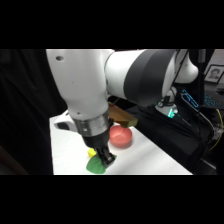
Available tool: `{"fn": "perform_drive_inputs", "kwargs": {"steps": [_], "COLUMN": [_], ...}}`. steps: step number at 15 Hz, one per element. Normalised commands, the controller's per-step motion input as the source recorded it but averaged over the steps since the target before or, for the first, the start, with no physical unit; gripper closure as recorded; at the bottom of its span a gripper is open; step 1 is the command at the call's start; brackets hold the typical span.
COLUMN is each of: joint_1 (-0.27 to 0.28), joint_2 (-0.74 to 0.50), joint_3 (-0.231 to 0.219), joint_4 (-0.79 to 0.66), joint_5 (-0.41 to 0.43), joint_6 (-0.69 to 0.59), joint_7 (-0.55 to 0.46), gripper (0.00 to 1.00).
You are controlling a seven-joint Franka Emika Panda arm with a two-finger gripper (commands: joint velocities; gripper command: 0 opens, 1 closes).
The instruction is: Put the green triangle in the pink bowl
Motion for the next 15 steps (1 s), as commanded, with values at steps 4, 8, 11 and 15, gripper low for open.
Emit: {"fn": "perform_drive_inputs", "kwargs": {"steps": [4, 8, 11, 15], "joint_1": [-0.119, -0.129, -0.118, -0.100], "joint_2": [-0.53, -0.55, -0.53, -0.52], "joint_3": [-0.003, -0.015, -0.031, -0.017], "joint_4": [-0.53, -0.59, -0.61, -0.61], "joint_5": [0.034, 0.035, -0.005, -0.005], "joint_6": [0.02, 0.09, 0.14, 0.19], "joint_7": [0.01, -0.04, -0.06, -0.08], "gripper": [0.95, 0.95, 0.95, 0.95]}}
